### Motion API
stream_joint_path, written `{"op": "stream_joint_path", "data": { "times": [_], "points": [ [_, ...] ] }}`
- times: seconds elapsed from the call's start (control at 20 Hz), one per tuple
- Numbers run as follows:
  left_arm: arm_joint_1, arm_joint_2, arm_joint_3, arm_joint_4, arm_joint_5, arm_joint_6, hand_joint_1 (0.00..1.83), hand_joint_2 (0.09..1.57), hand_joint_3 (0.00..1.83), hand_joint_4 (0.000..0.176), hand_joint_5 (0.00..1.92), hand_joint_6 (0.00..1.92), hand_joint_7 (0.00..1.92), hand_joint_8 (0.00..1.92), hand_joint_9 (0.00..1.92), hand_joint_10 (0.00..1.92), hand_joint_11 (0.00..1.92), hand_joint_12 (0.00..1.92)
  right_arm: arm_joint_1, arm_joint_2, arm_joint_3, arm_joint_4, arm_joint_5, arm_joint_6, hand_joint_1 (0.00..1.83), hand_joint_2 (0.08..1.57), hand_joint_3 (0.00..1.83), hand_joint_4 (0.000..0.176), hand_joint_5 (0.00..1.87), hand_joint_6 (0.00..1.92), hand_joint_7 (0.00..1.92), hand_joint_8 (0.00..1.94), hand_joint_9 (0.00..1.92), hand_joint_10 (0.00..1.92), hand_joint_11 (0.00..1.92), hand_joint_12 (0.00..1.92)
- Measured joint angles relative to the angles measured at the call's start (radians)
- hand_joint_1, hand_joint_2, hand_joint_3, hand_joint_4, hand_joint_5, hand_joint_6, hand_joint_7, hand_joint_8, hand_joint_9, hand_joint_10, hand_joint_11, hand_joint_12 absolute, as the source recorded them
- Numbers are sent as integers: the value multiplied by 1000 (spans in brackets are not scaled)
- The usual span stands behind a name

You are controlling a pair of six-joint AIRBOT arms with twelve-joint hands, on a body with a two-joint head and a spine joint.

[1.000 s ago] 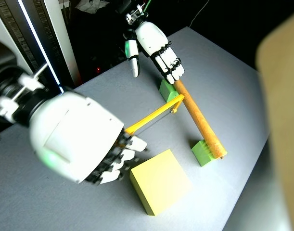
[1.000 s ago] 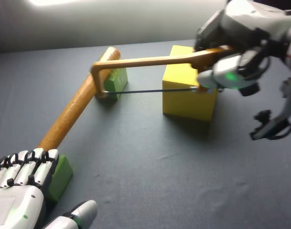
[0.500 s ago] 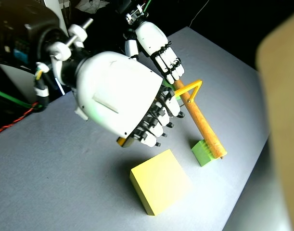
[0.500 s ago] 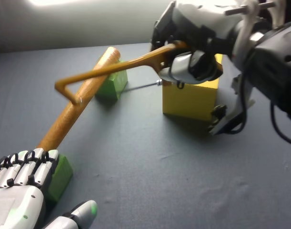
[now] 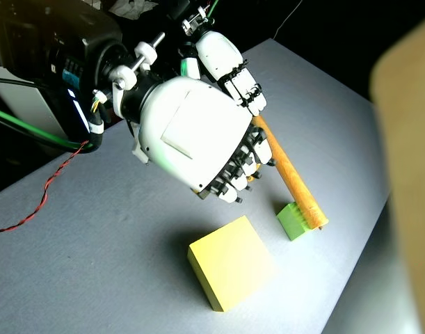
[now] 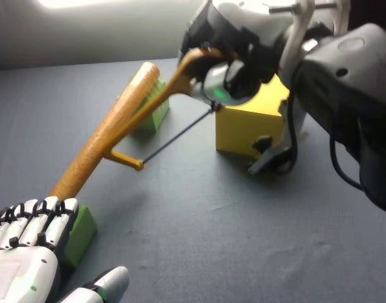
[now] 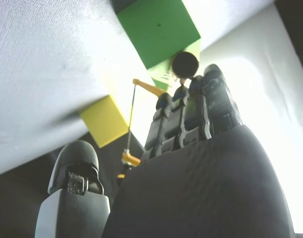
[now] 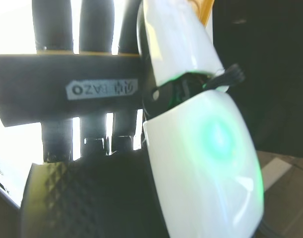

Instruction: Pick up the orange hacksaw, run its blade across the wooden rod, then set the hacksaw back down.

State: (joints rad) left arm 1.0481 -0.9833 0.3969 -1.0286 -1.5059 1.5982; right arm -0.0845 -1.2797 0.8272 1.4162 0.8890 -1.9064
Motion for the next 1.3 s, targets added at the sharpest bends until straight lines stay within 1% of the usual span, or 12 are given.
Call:
{"op": "stream_joint_path", "data": {
  "times": [0.05,0.1,0.15,0.4,0.65,0.7,0.75,0.8,0.95,1.1,1.15,1.3],
  "points": [
    [0,0,0,0,0,-2,0,1247,0,0,0,0,0,0,0,0,0,0,8,0,0,-1,0,0,1402,1013,1,0,1065,752,1265,441,1222,709,1167,572],
    [0,0,0,0,0,-3,0,1243,0,0,0,0,0,0,0,0,0,0,14,1,0,-2,3,-1,1281,1014,4,0,1116,720,1364,360,1339,168,1160,569],
    [0,0,0,0,0,-4,0,1241,0,0,0,0,0,0,0,0,0,0,22,4,0,13,5,-2,1272,1028,0,0,1096,757,1342,398,1371,76,1160,567],
    [0,0,0,-1,-1,-5,0,1240,0,0,0,0,0,0,0,0,0,0,65,43,-18,49,20,31,1264,1032,3,0,1076,821,1311,431,1380,21,1156,569],
    [0,0,0,-1,0,-6,0,1247,0,0,0,0,0,0,0,0,0,0,107,50,-33,47,34,147,1262,1031,1,1,1101,794,1290,460,1376,5,1158,579],
    [0,0,0,0,0,-6,0,1248,0,0,0,0,0,0,0,0,0,0,106,49,-33,25,38,193,1377,1005,3,0,1110,724,1420,82,1270,544,1164,564],
    [0,0,0,-1,0,-6,0,1248,0,0,0,0,0,0,0,0,0,0,102,49,-33,0,46,229,1377,1005,3,0,1110,724,1420,82,1270,544,1164,564],
    [0,0,0,-1,0,-6,0,1248,0,0,0,0,0,0,0,0,0,0,87,47,-33,-65,63,271,1399,1001,2,0,1120,696,1442,18,1236,669,1165,563],
    [0,0,0,-1,0,-6,0,1246,0,0,0,0,0,0,0,0,0,0,33,20,-33,-154,142,412,1404,1000,0,0,1105,714,1434,50,1240,668,1166,563],
    [0,0,1,-1,0,-6,0,1249,1,0,0,0,0,0,0,0,0,0,15,-3,-33,-163,161,463,1406,1000,0,0,1099,717,1435,59,1247,651,1166,560],
    [0,0,2,-2,0,-6,0,1243,0,0,0,0,1,0,0,0,0,0,11,-15,-28,-174,162,492,1402,1014,3,0,1061,783,1312,311,1204,738,1159,554],
    [0,0,2,-1,0,-6,0,1253,3,0,0,0,0,0,0,0,0,0,5,-46,-3,-177,161,546,1402,1019,0,0,1050,792,1276,401,1203,743,1167,549]
  ]
}}
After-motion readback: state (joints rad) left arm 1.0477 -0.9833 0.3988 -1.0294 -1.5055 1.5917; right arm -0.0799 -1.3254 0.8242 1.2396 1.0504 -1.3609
